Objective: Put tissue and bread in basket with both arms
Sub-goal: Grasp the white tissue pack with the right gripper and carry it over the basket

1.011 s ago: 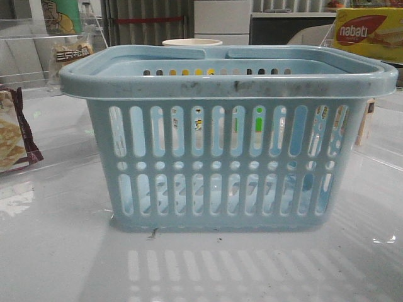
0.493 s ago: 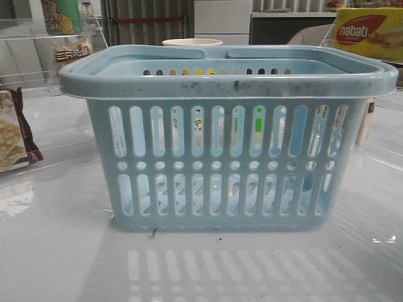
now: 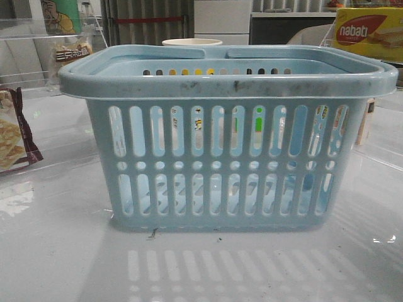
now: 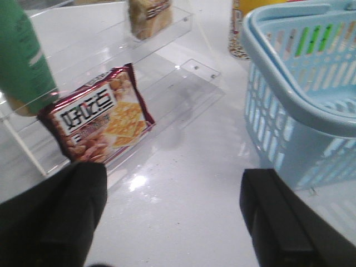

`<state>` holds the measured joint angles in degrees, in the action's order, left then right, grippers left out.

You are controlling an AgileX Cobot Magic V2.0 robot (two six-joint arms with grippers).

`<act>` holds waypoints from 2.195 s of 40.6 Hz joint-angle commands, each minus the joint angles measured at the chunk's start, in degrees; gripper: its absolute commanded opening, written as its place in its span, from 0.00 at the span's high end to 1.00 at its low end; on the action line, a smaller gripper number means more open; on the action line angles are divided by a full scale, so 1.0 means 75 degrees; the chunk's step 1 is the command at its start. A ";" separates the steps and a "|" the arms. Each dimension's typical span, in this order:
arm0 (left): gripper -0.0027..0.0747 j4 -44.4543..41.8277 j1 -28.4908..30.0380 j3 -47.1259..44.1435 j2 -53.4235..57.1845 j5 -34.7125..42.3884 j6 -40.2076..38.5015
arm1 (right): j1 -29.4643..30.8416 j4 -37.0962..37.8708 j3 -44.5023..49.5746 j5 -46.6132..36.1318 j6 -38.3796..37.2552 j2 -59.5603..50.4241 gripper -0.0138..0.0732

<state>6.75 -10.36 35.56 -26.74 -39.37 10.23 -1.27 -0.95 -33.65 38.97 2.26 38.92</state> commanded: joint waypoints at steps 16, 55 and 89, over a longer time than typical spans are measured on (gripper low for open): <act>0.24 0.0044 -0.2021 0.0218 -0.0077 0.0652 0.0291 | 0.1379 0.0083 -0.3247 -0.0424 -0.0212 0.3443 0.22; 0.24 0.0044 -0.2021 0.0218 -0.0077 0.0638 0.0291 | 0.1594 0.1372 -0.6791 -0.0914 -0.0172 0.8181 0.31; 0.24 0.0044 -0.2021 0.0218 -0.0077 0.0638 0.0291 | 0.0240 0.1040 -0.6791 -0.0379 -0.0172 0.6013 0.62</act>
<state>6.75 -25.16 35.56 -26.74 -38.97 12.30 3.17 7.36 -82.49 38.31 0.77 89.73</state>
